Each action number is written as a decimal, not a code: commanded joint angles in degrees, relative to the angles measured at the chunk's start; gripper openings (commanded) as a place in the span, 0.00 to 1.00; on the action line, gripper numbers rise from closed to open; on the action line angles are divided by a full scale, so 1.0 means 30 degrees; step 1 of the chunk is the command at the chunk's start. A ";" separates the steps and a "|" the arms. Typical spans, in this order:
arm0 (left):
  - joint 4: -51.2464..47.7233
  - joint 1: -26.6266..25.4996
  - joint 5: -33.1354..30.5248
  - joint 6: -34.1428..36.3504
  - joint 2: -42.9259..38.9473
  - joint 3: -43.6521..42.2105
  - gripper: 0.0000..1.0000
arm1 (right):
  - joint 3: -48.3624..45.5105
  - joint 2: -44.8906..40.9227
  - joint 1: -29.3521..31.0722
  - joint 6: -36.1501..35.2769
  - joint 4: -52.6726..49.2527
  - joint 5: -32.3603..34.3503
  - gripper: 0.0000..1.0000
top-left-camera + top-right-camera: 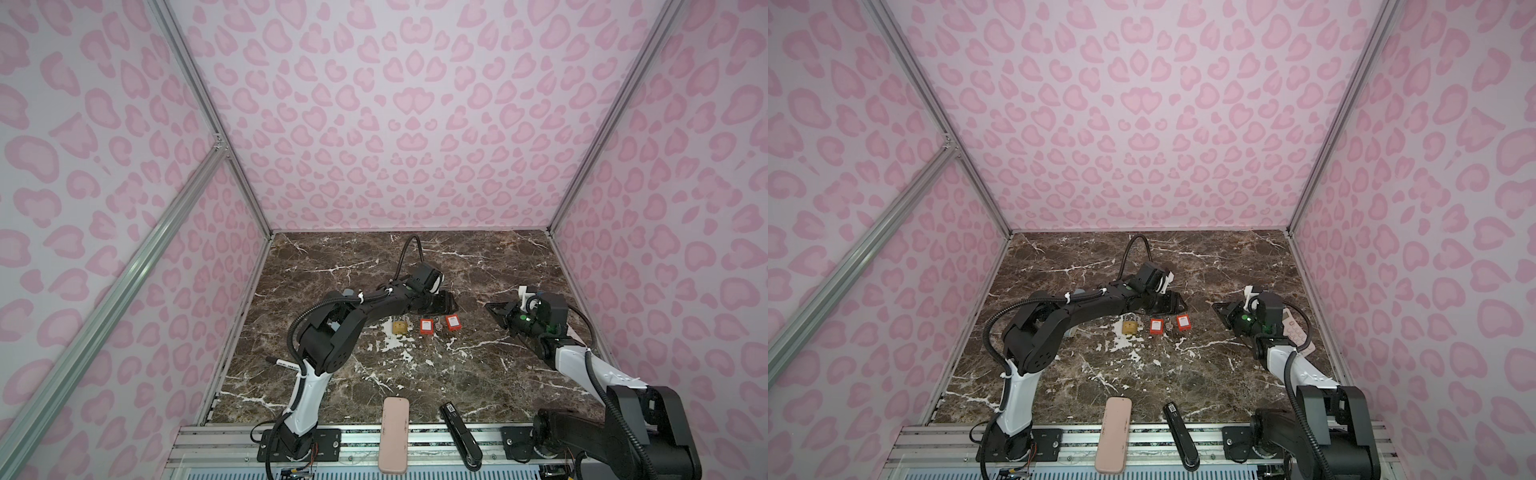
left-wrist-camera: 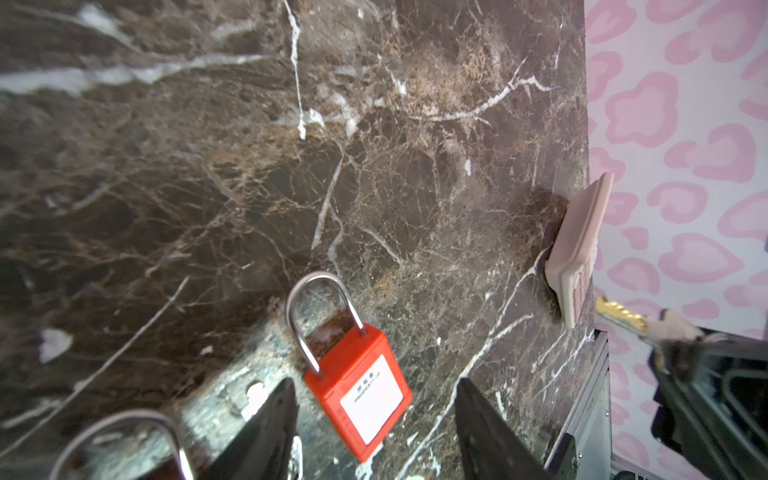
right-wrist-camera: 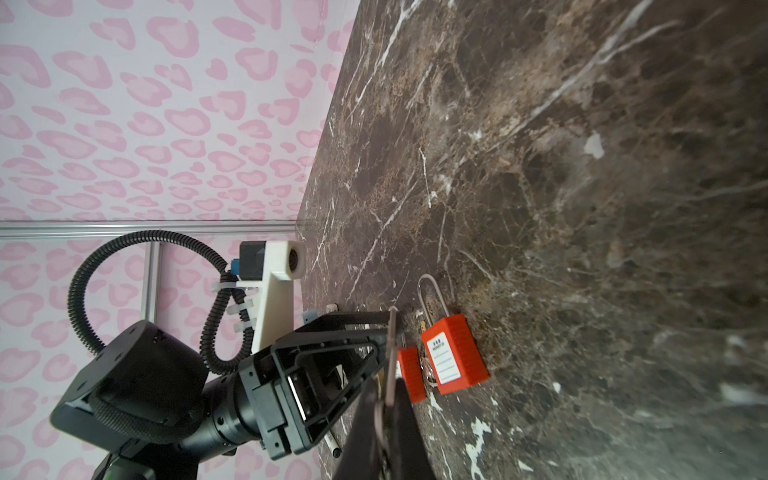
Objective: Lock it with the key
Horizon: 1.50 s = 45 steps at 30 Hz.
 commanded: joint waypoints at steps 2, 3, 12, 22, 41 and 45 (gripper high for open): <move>0.0090 0.0004 0.0412 0.0174 0.0711 0.1055 0.63 | -0.0027 -0.0337 0.0005 -0.0169 0.0070 0.0171 0.00; 0.0089 0.0001 0.0505 0.0192 0.0830 0.1274 0.63 | 0.0000 -0.0425 -0.0003 -0.0280 -0.0080 0.0185 0.00; 0.0107 -0.0012 0.1455 0.0144 0.2223 0.2719 0.62 | 0.0010 -0.0833 -0.0464 -0.0703 -0.0808 0.0010 0.00; 0.0143 -0.0220 0.2289 0.0115 0.2636 0.2908 0.62 | -0.0079 -0.1060 -0.0885 -0.0922 -0.1157 -0.0085 0.00; 0.0080 -0.0447 0.3210 0.0130 0.2740 0.2938 0.62 | -0.0144 -0.1089 -0.0991 -0.0952 -0.1141 -0.0161 0.00; 0.0051 -0.0521 0.3382 0.0089 0.2855 0.3091 0.62 | -0.0111 -0.1031 -0.0977 -0.0938 -0.1126 -0.0147 0.00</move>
